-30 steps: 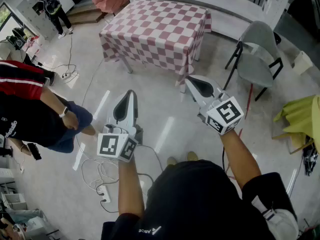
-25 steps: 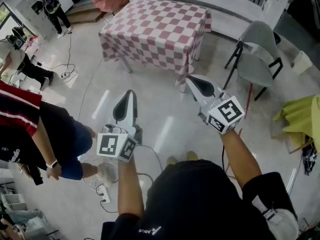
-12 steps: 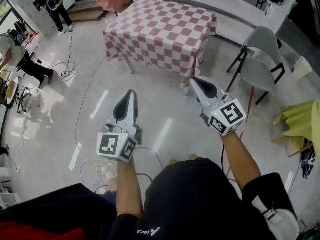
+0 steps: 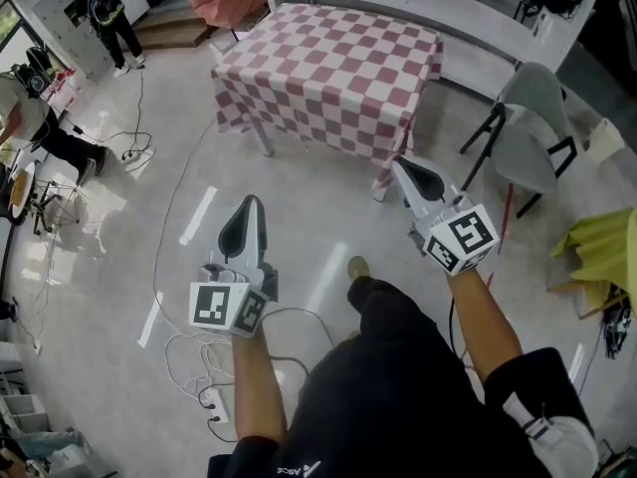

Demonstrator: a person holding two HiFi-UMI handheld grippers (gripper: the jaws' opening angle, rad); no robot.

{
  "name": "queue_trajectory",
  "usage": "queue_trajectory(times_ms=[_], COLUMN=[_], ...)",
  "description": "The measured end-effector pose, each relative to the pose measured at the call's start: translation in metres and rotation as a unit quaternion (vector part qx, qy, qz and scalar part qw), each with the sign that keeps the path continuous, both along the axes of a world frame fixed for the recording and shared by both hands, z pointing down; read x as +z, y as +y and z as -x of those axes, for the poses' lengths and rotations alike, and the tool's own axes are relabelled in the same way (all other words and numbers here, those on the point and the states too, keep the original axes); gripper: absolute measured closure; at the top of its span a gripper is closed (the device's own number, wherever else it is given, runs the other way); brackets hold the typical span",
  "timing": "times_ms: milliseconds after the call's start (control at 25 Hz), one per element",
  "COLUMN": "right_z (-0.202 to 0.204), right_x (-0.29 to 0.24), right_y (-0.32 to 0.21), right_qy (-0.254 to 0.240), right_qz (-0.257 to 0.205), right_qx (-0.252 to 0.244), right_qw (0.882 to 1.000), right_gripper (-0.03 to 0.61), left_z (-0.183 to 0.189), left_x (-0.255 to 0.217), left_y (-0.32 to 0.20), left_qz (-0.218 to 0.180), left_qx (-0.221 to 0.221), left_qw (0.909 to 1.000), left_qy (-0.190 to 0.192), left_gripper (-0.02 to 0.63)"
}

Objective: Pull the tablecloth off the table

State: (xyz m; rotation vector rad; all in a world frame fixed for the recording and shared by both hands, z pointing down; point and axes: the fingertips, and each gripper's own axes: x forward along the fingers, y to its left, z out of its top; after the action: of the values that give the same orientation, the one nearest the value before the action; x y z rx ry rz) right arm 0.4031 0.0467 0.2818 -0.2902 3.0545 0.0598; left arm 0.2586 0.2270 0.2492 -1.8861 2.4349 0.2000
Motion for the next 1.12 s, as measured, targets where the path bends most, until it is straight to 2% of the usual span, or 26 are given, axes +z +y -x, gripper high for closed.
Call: queue_trajectory(times_ms=[240,440,600,760,1120], right_z=[0.070,0.140,0.193,0.239,0.289], right_x=[0.016,0.016,0.011,0.009,0.014], right_y=[-0.049,-0.126,-0.191,-0.248,-0.318], right_qy=[0.006,0.009,0.011,0.010,-0.008], right_qz=[-0.006,-0.023,-0.040,-0.045,-0.028], right_qx=[-0.005,0.002,0.005,0.005,0.023], right_qw=[1.000,1.000,0.999,0.999,0.999], right_gripper=[0.577,0.577,0.577,0.577,0.578], left_z=[0.066,0.145,0.204,0.256,0.311], left_x=[0.008,0.012,0.002,0.009,0.003], left_y=[-0.051,-0.127,-0.197,-0.250,-0.341], left_qz=[0.013,0.029,0.011,0.035,0.052], left_qx=[-0.004,-0.001,0.009,-0.005,0.008], left_qw=[0.9999,0.9995,0.9999,0.9993,0.9982], left_qy=[0.000,-0.009,-0.006,-0.013,-0.030], left_gripper=[0.603,0.603,0.604,0.604,0.603])
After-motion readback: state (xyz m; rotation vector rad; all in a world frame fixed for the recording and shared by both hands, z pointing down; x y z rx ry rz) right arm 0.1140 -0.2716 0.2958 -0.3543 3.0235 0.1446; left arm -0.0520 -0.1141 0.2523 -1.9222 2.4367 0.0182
